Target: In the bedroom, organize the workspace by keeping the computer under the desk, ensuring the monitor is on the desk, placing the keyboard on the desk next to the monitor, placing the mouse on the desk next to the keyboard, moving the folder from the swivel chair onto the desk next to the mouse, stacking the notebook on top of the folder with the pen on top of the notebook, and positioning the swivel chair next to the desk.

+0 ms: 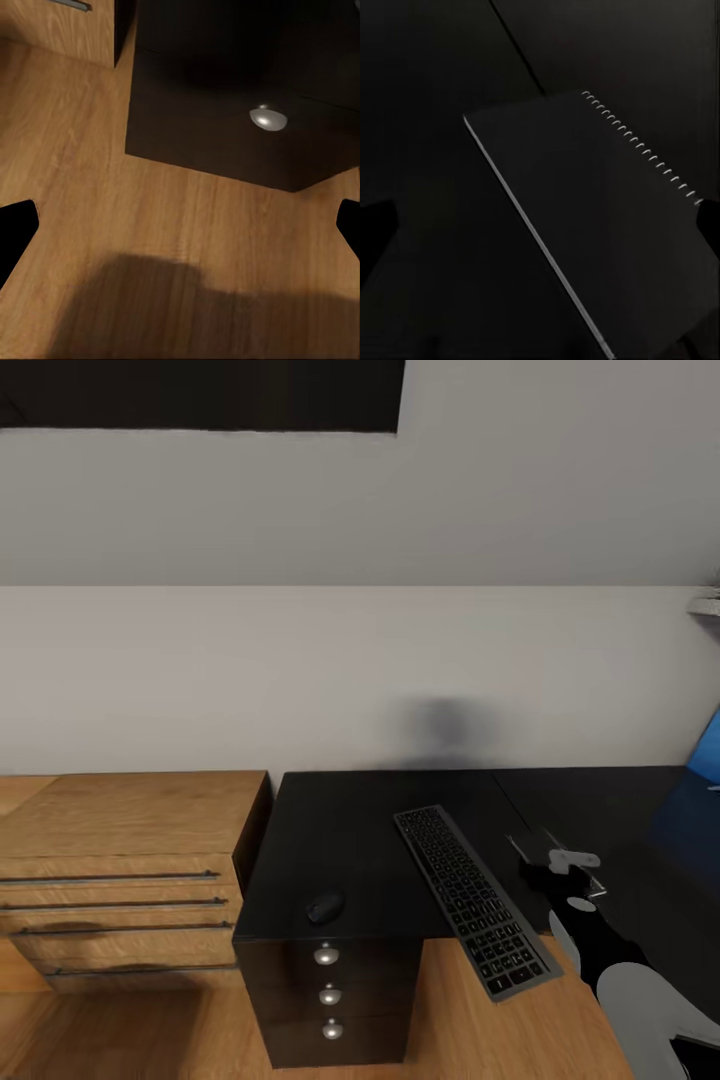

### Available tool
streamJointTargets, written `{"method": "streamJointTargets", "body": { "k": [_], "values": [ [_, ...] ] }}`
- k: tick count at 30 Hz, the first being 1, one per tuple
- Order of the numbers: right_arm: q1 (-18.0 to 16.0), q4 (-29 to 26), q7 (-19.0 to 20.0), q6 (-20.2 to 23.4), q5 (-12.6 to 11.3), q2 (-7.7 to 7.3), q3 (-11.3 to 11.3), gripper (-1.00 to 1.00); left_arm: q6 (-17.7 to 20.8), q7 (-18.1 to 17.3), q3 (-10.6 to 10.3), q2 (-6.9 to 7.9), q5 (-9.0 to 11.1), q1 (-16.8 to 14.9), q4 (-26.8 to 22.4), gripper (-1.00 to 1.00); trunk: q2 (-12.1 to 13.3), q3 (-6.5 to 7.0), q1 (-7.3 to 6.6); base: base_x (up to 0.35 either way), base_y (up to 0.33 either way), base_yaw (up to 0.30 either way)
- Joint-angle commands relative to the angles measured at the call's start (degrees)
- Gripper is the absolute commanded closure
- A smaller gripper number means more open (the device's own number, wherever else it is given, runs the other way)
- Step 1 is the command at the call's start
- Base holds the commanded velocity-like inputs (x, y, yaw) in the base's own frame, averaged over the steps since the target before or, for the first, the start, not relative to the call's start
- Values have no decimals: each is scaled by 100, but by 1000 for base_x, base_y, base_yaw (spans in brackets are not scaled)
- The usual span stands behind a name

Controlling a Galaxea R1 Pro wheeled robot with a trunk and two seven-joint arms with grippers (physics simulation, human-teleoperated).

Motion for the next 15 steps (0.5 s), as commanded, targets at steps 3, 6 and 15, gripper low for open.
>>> {"method": "streamJointTargets", "body": {
  "k": [3,6,15],
  "values": [
    [-5,9,-3,-45,60,7,-34,-100,-15,-45,-20,2,66,-8,10,-100,-4,-6,-4,-325,0,0],
    [-5,13,-3,-56,60,9,-33,-100,-15,-45,-19,1,69,-6,10,-100,-4,-6,-4,-326,0,0],
    [1,31,-4,-72,56,17,-32,-100,-15,-45,-21,4,70,-4,10,-100,-4,-6,-4,-328,0,0]
  ]
}}
